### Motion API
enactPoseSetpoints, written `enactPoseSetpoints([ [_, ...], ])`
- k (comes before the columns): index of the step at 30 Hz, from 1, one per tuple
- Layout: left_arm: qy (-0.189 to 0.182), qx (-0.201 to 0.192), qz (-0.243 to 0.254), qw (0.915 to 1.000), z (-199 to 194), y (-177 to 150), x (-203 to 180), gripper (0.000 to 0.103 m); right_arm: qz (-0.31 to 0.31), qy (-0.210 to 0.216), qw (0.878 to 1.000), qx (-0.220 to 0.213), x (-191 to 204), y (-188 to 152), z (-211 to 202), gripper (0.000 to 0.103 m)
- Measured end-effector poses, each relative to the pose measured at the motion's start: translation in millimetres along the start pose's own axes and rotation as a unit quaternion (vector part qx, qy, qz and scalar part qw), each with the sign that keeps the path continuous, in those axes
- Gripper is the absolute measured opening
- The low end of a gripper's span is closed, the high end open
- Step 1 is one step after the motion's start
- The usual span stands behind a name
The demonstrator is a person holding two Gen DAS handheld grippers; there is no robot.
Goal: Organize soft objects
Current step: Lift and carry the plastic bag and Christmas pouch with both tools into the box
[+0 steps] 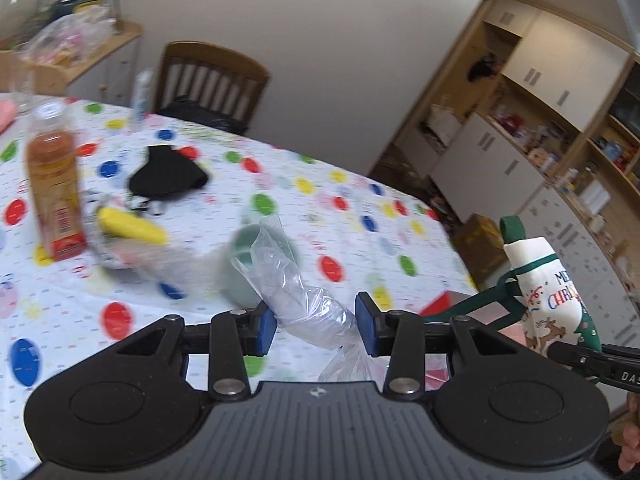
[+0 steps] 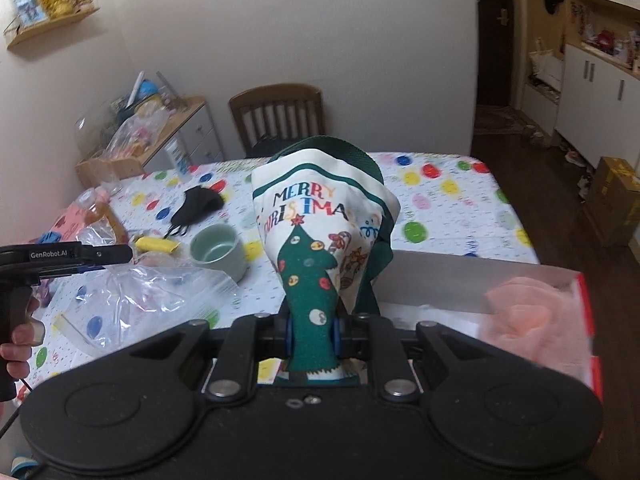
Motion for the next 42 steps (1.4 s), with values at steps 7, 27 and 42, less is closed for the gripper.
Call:
enactPoseSetpoints([
  [7, -0.046, 0.011, 0.037, 0.9982, 17, 3, -62, 0.041, 0.02, -0.032, 0.999, -0.009, -41, -14, -22, 0.016],
  [27, -0.112, 0.093, 0.194, 0.9701, 110, -40, -225, 0.041, 0.08, -0.104, 0.991, 0.035, -134, -62, -20, 0.016],
  [42, -0.073, 0.155, 0.275, 0.9461, 189, -92, -278, 0.041, 0.059, -0.114, 0.988, 0.08, -158, -75, 33, 0.016],
])
Point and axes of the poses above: each gripper's, at about its wrist camera, not at the fingertips, and z roughly the way its jaws point, x to its left, y to its top, the point moved 1 cm from there along z, roughly the way its jaws point, and after that the axes turned 3 degrees about -z, right-handed, at the moved point
